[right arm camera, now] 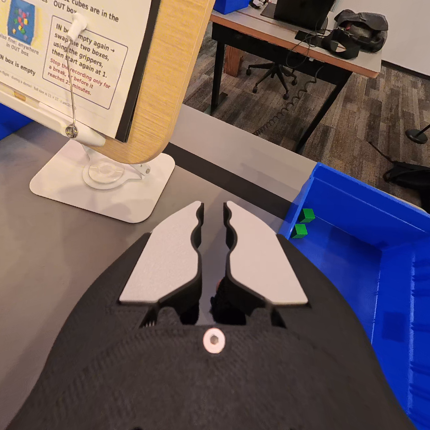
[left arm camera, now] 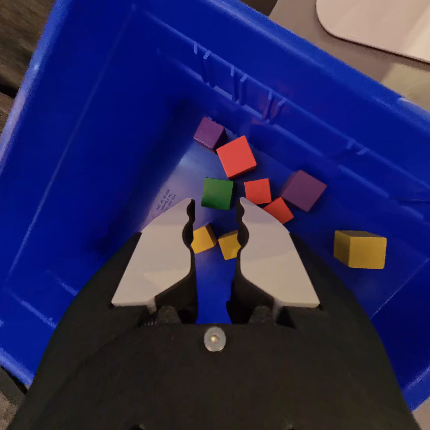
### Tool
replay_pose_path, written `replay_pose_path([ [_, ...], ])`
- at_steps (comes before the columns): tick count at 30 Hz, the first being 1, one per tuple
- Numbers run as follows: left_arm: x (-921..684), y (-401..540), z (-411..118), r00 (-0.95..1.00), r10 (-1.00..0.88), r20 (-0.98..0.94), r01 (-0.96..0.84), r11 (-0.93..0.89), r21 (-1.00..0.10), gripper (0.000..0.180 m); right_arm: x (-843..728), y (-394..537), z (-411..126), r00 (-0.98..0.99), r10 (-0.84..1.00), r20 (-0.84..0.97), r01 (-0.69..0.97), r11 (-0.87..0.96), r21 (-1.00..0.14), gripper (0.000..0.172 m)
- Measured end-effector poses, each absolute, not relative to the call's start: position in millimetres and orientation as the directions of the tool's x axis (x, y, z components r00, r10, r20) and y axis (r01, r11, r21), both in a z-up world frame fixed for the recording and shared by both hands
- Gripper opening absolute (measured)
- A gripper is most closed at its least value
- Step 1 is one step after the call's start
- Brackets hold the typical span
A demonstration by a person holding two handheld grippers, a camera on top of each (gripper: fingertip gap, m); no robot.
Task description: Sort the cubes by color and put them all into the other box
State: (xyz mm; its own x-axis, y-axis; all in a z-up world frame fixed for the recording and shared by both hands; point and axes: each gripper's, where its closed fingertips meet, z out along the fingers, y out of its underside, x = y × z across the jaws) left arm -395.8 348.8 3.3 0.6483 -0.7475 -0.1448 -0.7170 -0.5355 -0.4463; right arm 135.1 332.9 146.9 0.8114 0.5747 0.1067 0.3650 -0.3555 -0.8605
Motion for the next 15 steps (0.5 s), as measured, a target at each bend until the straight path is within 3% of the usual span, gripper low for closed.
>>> replay_pose_path([
  [9, -388.5, 348.2, -23.6, 0.643, -0.766, -0.024, -0.708, -0.582, -0.400, 0.028, 131.7, 330.8, 153.9, 0.795, 0.588, 0.147, 0.394, -0.317, -0.863, 0.016],
  [15, -377.7, 329.6, 50.3, 0.720, -0.692, -0.042, -0.554, -0.538, -0.635, 0.029, 54.3, 290.9, 195.3, 0.616, 0.774, 0.143, 0.359, -0.114, -0.926, 0.018],
])
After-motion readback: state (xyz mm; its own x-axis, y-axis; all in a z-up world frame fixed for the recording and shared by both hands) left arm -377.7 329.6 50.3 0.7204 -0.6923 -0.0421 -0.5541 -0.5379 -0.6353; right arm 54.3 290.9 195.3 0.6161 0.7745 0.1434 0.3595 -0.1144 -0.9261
